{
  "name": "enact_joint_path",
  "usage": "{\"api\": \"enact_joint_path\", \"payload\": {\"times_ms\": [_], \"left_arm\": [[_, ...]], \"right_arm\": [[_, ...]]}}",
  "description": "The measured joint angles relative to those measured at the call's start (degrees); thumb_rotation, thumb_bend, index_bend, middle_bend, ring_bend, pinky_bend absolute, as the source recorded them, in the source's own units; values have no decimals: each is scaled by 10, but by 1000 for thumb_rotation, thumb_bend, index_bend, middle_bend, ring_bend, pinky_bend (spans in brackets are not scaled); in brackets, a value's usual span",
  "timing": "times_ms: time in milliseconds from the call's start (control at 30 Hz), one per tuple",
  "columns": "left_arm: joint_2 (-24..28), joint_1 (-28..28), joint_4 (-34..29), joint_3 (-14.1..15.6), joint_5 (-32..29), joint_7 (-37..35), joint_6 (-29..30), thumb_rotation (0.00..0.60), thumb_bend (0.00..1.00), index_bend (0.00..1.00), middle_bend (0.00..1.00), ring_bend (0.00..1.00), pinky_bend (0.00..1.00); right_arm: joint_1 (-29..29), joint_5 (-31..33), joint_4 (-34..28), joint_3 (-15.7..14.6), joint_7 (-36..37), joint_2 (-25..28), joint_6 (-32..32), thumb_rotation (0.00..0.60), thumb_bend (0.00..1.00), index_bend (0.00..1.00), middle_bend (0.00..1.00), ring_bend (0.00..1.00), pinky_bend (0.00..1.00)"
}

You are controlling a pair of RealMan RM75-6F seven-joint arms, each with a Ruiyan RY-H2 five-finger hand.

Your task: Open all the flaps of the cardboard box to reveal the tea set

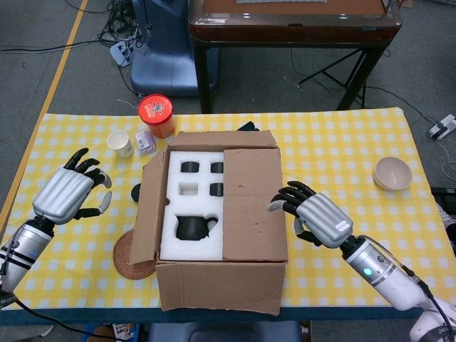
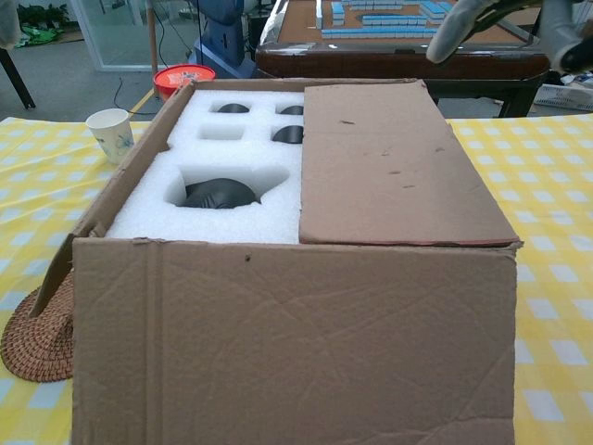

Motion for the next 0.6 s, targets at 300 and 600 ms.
{"api": "enact_joint_path", "payload": {"times_ms": [300,600], "left_arm": [[-20,28,15,10,1,12,34,158,528,511,416,192,0],[-24,44,25,21,20,4,43,156,527,511,416,192,0]], "right_arm": [[114,115,11,41,-127,-85,-104,600,1000,275,293,157,93],[201,223,62,49,-224,-165,-154,600,1000,281,300,157,93]]}}
